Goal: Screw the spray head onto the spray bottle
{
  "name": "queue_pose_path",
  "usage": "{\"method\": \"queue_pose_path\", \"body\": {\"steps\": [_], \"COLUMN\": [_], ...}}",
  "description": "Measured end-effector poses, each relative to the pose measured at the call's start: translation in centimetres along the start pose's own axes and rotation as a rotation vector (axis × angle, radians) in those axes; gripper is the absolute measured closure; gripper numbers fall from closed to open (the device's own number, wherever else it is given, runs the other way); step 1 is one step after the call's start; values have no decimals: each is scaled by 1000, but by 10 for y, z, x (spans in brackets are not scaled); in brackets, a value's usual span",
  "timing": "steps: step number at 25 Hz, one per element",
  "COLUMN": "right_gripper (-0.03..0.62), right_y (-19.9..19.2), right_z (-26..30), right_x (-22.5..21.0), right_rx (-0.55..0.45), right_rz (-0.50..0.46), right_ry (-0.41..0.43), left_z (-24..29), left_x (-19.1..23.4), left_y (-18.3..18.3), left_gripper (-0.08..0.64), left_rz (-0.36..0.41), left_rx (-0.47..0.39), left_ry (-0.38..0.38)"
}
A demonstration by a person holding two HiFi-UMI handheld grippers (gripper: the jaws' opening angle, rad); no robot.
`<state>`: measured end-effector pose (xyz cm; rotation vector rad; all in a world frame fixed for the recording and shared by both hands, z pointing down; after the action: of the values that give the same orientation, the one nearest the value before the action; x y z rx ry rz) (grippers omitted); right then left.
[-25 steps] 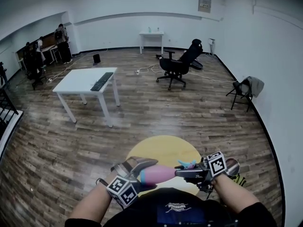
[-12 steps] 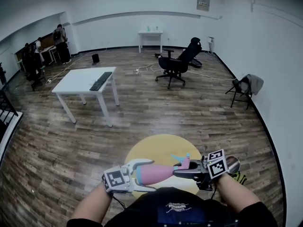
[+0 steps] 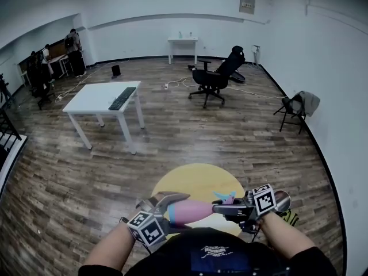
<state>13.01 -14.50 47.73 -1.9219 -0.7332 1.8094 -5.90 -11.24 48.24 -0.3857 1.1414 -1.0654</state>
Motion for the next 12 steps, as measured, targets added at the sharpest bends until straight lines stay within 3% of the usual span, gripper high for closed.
{"method": "queue_pose_path", "body": {"steps": [3,5,9,12], "right_gripper": [350,341,344,434], "right_y": [10,13,6,6], "right_z": [0,-2,4,3], "right_x": [11,17,22,19], "right_rx": [27,47,102,87], "right_rz": [-152,-195,-221,-202], "right_ry": [-72,-79,-68,-66], "left_z": [-9,-10,-9,-4], "left_x": [10,13,14,11], "left_y": [0,-2,-5,1], "left_gripper": [41,41,41,43], "left_rz": [-385,-519,-602,-497], "left_rx": [-211,-287,-342,-276], "left_ry": [-154,-212,-241,-193]}}
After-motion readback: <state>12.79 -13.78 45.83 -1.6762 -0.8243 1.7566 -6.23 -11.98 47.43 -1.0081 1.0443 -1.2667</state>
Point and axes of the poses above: the fingertips, and each gripper's own axes: z forward along the fingers, x to its left, y out of its top, the point moved 7 cm from there along -z, backward along the fingers, and after that the axes turned 2 degrees about y, right-handed, at the moved point
